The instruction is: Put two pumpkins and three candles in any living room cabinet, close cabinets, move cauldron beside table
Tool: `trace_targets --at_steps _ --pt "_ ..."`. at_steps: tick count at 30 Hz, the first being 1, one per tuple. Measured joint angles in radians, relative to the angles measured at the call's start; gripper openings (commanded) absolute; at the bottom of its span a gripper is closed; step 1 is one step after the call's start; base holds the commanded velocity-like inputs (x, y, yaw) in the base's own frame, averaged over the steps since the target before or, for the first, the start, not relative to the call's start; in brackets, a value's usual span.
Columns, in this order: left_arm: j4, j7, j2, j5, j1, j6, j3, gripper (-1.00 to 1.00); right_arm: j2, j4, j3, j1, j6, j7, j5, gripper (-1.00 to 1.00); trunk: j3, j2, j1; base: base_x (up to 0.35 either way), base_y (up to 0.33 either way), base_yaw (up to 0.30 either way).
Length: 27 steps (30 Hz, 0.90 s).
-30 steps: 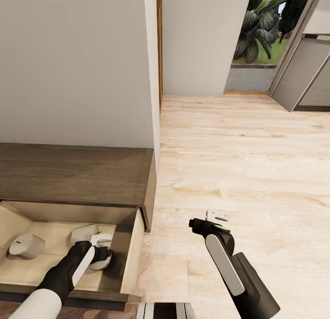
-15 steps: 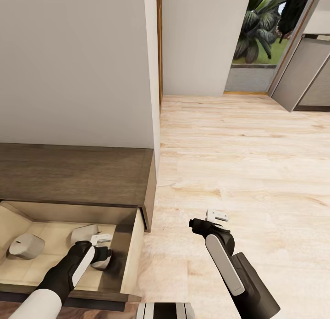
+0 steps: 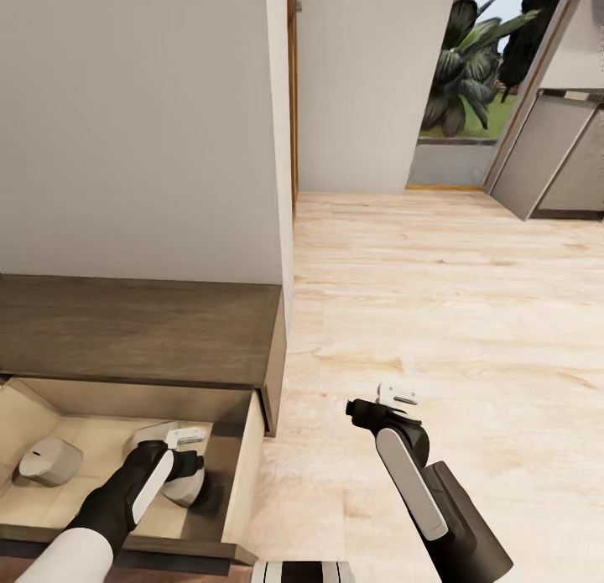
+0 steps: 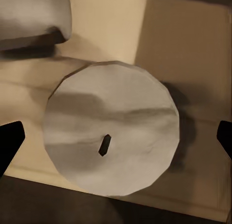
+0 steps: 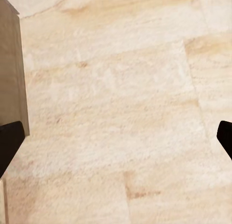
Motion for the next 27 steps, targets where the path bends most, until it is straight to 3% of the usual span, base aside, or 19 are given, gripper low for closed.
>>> trace_targets --at_steps 27 --pt "-0.001 -0.001 0.000 0.011 0.000 0.005 0.003 1.00 0.000 -0.002 0.000 0.000 0.001 0.000 0.000 1.00 0.104 0.013 -0.015 -0.039 0.000 0.000"
